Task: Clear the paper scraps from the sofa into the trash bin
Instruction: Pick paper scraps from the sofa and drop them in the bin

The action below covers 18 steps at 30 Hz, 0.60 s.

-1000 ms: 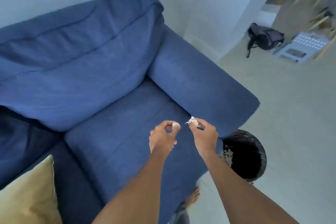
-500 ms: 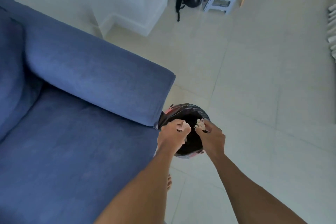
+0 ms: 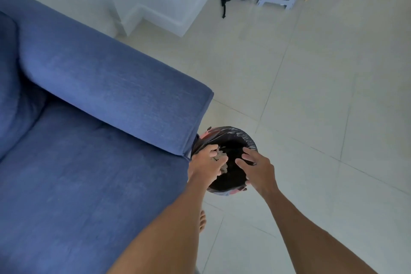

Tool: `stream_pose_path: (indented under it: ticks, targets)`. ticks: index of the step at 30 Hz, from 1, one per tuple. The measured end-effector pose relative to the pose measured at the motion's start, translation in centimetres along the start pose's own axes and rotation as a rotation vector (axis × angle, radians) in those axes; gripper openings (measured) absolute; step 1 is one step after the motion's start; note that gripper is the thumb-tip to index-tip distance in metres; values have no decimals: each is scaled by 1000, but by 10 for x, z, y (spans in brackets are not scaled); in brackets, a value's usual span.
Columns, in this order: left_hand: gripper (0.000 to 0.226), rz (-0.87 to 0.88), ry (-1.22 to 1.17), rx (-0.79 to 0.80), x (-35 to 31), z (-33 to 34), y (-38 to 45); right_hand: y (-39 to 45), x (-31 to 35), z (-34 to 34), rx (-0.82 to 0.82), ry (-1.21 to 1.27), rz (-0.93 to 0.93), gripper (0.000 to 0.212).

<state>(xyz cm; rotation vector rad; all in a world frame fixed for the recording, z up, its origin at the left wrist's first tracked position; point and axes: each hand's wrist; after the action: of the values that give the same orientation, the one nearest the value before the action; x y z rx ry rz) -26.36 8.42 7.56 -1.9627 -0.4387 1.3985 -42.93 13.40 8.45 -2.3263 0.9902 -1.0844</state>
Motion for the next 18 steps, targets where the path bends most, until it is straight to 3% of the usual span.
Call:
stream_pose_path:
  ticks: [4, 11, 14, 18]
  targets:
    - [51, -5, -84, -45, 23, -43, -45, -37, 31, 19, 86, 20, -54, 58]
    - [52, 9, -361, -239, 85, -182, -167, -151, 100, 98, 239, 25, -212, 58]
    - [53, 48, -516, -341, 123, -254, -243, -227, 133, 156, 320, -7, -310, 52]
    - [59, 10, -777, -417, 190, -336, -342, -325, 169, 238, 556, -62, -341, 53]
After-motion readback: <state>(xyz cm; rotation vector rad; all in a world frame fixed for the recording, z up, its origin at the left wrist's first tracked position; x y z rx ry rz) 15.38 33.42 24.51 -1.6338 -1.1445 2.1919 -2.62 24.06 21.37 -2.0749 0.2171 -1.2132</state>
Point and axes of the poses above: each hand's wrist, its own y-axis towards the middle knuckle, its own z-axis out of the palm, x = y × z, and after that the axes turned 10 degrees about -y, right-handed
